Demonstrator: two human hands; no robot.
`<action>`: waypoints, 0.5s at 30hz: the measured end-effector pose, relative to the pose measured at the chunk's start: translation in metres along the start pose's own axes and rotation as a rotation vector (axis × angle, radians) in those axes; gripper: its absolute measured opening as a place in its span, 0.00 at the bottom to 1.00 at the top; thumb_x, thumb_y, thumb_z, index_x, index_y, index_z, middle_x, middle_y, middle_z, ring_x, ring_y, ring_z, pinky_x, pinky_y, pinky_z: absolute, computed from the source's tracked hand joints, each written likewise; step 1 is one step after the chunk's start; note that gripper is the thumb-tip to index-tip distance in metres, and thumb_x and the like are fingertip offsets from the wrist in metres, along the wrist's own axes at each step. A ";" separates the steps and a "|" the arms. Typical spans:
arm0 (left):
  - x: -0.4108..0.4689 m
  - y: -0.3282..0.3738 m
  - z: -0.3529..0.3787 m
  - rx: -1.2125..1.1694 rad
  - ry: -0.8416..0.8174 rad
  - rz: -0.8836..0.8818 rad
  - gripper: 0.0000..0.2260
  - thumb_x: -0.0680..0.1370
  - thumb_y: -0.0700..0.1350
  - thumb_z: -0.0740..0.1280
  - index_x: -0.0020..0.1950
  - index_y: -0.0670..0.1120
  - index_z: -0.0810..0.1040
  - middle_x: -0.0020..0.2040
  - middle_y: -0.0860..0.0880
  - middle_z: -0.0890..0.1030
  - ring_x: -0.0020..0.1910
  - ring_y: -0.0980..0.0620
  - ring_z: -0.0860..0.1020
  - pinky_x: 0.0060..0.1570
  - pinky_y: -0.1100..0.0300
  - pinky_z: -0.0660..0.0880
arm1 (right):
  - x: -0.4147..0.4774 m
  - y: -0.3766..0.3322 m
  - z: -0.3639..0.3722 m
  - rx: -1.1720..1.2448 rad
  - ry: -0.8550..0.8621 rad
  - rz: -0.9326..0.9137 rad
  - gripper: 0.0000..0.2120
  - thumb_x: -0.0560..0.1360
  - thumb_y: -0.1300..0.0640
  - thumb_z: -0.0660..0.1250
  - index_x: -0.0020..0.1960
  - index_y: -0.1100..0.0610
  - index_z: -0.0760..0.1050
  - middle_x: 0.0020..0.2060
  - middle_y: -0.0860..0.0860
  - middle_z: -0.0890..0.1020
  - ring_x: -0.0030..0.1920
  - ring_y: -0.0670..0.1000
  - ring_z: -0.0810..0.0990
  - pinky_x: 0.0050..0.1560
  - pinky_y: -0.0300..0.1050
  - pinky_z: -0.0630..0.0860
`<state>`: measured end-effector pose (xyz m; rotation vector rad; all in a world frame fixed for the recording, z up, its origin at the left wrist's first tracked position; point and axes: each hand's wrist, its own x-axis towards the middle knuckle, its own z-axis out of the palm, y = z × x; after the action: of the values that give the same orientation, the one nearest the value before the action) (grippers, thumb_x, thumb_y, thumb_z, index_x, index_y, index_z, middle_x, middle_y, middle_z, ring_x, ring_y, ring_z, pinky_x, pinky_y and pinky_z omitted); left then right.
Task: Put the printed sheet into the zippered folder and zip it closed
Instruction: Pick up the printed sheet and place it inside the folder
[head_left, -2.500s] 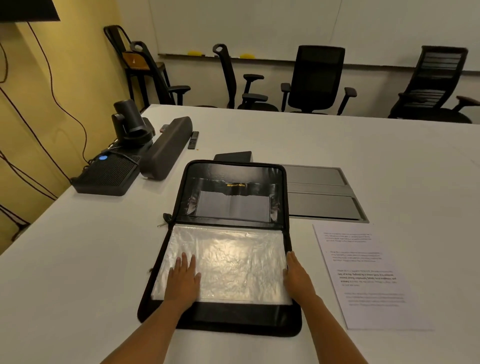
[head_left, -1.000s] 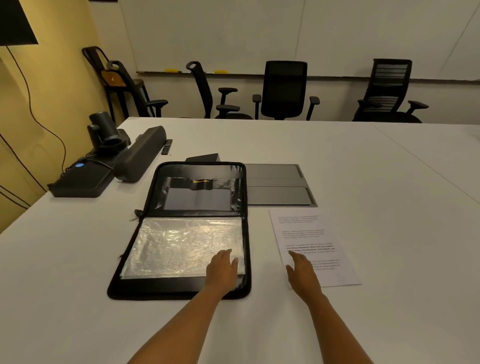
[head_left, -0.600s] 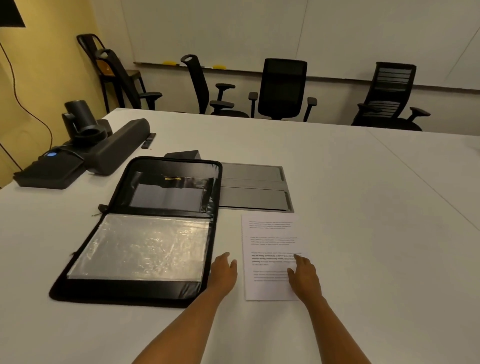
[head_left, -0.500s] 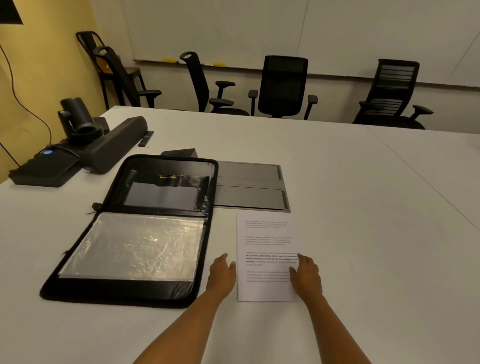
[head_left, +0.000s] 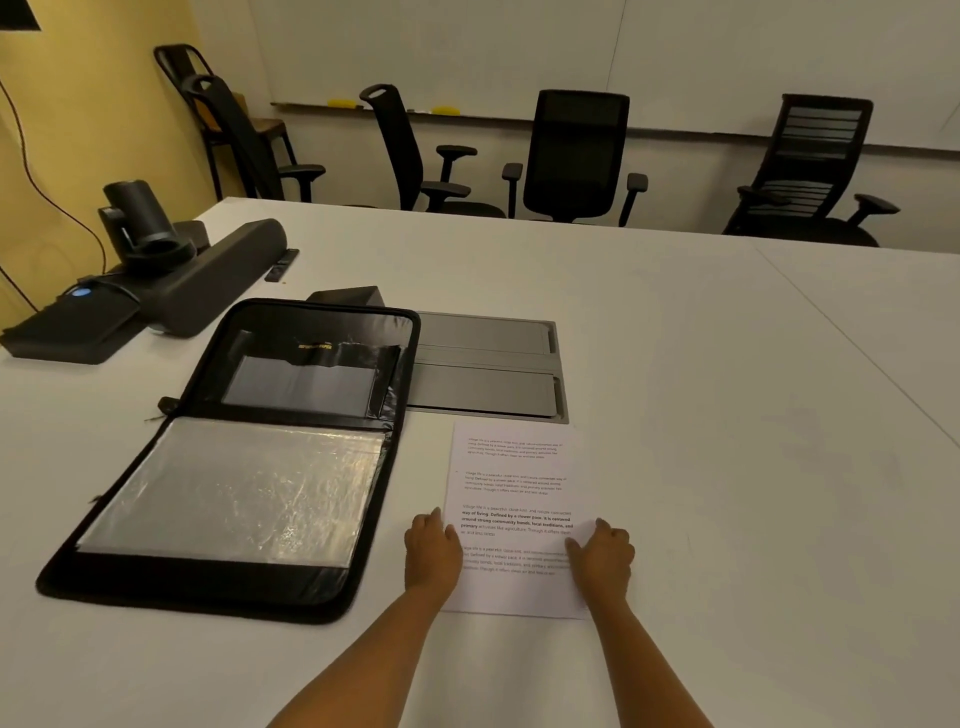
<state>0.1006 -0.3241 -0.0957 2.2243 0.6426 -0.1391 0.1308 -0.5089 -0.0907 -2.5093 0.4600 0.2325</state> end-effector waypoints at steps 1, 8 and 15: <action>0.000 0.002 0.002 -0.002 -0.001 0.003 0.19 0.82 0.43 0.53 0.73 0.40 0.62 0.70 0.42 0.66 0.69 0.46 0.64 0.68 0.55 0.66 | 0.002 0.000 0.000 0.025 -0.012 0.025 0.26 0.76 0.54 0.65 0.70 0.63 0.62 0.66 0.62 0.68 0.66 0.61 0.67 0.63 0.52 0.69; 0.003 0.006 0.002 -0.014 0.025 -0.055 0.18 0.82 0.43 0.55 0.71 0.40 0.66 0.68 0.41 0.67 0.67 0.45 0.67 0.65 0.55 0.67 | 0.024 0.003 -0.003 0.307 -0.101 0.180 0.24 0.74 0.56 0.69 0.66 0.63 0.68 0.62 0.62 0.75 0.62 0.62 0.74 0.62 0.51 0.71; 0.009 0.006 0.000 -0.096 0.002 -0.151 0.17 0.80 0.42 0.58 0.65 0.34 0.72 0.64 0.36 0.72 0.62 0.38 0.73 0.62 0.46 0.71 | 0.020 0.012 -0.006 0.625 -0.243 0.011 0.13 0.76 0.59 0.65 0.60 0.59 0.73 0.56 0.57 0.81 0.52 0.58 0.81 0.55 0.54 0.78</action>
<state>0.1110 -0.3238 -0.0947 2.0837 0.8021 -0.1787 0.1457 -0.5273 -0.0973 -1.8416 0.3750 0.3339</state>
